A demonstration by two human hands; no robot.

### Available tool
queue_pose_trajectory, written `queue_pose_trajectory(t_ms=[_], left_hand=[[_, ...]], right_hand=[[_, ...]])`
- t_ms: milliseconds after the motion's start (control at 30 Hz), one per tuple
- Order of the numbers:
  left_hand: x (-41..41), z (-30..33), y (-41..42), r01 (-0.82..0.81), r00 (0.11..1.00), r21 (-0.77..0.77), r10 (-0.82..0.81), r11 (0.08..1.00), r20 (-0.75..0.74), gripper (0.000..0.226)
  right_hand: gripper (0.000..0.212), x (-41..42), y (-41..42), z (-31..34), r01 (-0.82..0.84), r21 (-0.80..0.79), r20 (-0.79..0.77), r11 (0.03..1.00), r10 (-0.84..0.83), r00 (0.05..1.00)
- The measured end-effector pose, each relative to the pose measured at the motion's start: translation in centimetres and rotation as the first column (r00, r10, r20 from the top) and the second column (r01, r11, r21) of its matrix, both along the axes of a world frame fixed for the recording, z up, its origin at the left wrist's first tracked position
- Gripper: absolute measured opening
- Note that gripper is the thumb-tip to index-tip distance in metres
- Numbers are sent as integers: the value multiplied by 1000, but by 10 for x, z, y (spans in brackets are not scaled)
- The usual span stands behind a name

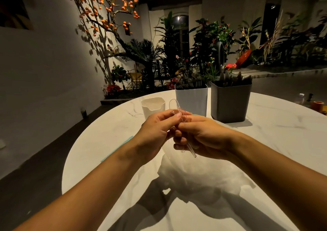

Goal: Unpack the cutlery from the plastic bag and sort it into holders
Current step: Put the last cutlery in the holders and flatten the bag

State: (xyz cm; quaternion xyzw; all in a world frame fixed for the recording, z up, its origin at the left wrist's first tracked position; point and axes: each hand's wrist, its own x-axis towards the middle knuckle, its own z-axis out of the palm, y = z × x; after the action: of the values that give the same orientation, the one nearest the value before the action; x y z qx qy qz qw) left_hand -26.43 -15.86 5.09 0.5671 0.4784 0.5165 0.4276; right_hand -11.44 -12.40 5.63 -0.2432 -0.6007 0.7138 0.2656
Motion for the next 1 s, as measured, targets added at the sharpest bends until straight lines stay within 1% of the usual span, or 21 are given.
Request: queue_pose_trajectory(t_ms=[100, 167, 200, 267, 333, 400, 467, 533, 567, 600, 633, 700, 733, 833, 900, 1000], left_hand=[[1, 6, 2, -9, 999, -1, 9, 1000, 46, 33], [-3, 12, 4, 14, 987, -20, -11, 1000, 158, 47], [-6, 14, 4, 17, 974, -28, -11, 999, 228, 54], [-7, 13, 6, 7, 954, -22, 0, 1000, 301, 59], [-3, 11, 7, -32, 935, -34, 42, 999, 352, 58], [0, 7, 9, -55, 886, -69, 80, 996, 457, 63], [1, 1, 10, -79, 796, -116, 133, 990, 590, 69], [3, -5, 12, -104, 728, -176, 195, 979, 657, 69], [4, -7, 13, -115, 709, -201, 223, 973, 669, 68], [4, -8, 15, -126, 690, -225, 248, 966, 680, 67], [4, -11, 16, -138, 674, -253, 278, 958, 685, 66], [3, -15, 18, -144, 689, -285, 303, 948, 659, 65], [2, -16, 18, -148, 725, -292, 304, 945, 618, 61], [2, -23, 14, -185, 871, -297, 296, 937, 393, 45], [0, -27, 14, -199, 919, -282, 279, 938, 278, 40], [-4, -26, 14, -185, 952, -280, 243, 942, 187, 41]], right_hand=[[23, -5, 1, 6, 3, -15, -7, 1000, -3, 1000], [24, -13, 2, 12, -30, -56, -82, 998, 25, 996], [26, -17, 4, 16, -18, -67, -117, 998, 10, 993], [31, -22, 7, 21, 64, -47, -138, 997, -70, 988], [31, -29, 11, 26, 167, 16, -112, 986, -164, 980], [29, -41, 11, 28, 235, 67, -40, 970, -233, 972], [29, -56, 10, 27, 242, 168, 111, 956, -262, 959], [30, -69, 10, 25, 213, 317, 295, 924, -310, 904], [29, -73, 10, 24, 200, 364, 350, 910, -333, 876], [28, -76, 11, 22, 197, 378, 374, 905, -344, 861], [27, -78, 12, 19, 209, 358, 379, 910, -346, 858], [24, -77, 15, 13, 262, 245, 318, 934, -332, 888], [23, -75, 17, 10, 278, 179, 264, 944, -318, 910], [21, -62, 24, 6, 294, 44, 73, 955, -296, 952], [21, -55, 28, 4, 316, 54, 14, 947, -318, 948], [21, -48, 33, -1, 373, 119, -5, 920, -375, 927]])
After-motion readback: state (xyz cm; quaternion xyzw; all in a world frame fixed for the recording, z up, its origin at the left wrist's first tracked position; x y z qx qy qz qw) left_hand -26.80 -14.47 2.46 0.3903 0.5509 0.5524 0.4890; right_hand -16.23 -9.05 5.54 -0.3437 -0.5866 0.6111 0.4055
